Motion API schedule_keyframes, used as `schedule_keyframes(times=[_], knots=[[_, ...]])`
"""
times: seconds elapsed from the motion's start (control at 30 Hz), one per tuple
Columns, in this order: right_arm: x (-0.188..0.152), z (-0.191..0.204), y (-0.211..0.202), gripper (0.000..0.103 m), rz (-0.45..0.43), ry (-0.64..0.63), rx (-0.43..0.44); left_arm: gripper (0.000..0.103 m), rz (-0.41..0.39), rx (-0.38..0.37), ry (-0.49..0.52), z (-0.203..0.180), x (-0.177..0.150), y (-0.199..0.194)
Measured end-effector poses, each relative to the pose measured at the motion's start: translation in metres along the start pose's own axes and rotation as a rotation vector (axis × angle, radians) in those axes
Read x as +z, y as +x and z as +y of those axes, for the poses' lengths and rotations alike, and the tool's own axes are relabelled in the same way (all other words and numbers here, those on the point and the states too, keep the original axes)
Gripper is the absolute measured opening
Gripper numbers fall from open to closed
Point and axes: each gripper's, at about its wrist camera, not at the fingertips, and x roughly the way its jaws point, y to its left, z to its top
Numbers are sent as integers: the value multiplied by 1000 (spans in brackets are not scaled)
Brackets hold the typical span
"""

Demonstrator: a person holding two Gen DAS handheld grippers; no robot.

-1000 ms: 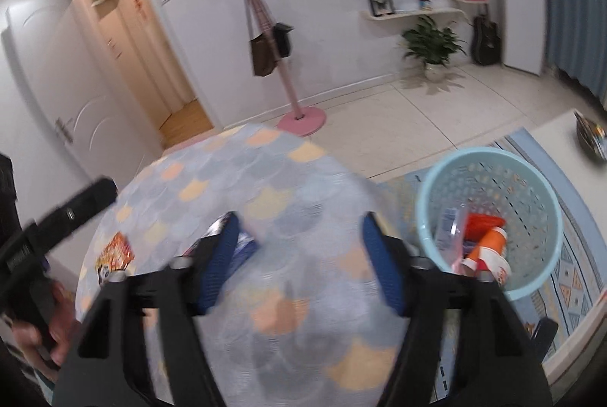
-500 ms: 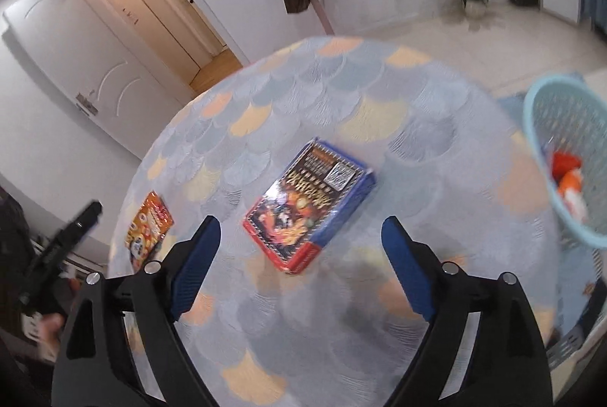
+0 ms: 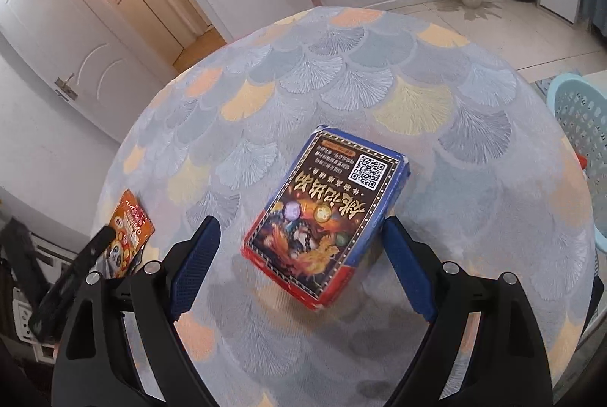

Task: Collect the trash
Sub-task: 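Grasp the panda snack bag with left tool while right tool grasps red book box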

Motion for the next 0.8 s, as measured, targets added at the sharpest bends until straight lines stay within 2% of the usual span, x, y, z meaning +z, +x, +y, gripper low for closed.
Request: schedule_keyframes(times=[0.07,0.1,0.17,0.27,0.33,0.37,0.4,0.47,0.53,0.57,0.6,0.63,0.77,0.8], knots=[[2,5,3,83,-11,-5,-24,70,9,-43,29,-7,-4,-5],[3,7,5,83,-17,-12,-37,65,19,-74,38,-7,-6,-6],[3,14,9,83,-35,-40,-74,64,52,-162,42,-11,-12,-9],[0,27,16,82,-61,-108,-148,64,75,-206,74,-17,-20,-11],[-4,34,19,77,-82,-155,-203,71,70,-194,98,-22,-23,-14],[-6,37,19,68,-90,-178,-227,74,60,-152,99,-23,-23,-15],[-9,40,20,64,-99,-205,-246,80,49,-116,96,-24,-23,-14],[-13,41,19,63,-111,-224,-243,81,34,-78,85,-25,-22,-11],[-16,40,16,62,-117,-232,-232,80,52,-76,77,-26,-21,-5],[-16,39,15,61,-119,-232,-223,78,56,-51,77,-29,-20,-1],[-17,39,14,61,-123,-230,-213,74,49,-25,89,-32,-19,0],[-18,37,11,61,-129,-229,-201,62,43,-1,107,-36,-19,2],[-19,36,7,61,-133,-228,-183,29,40,25,148,-50,-18,6],[-19,36,6,61,-135,-225,-178,7,39,32,171,-54,-18,8]])
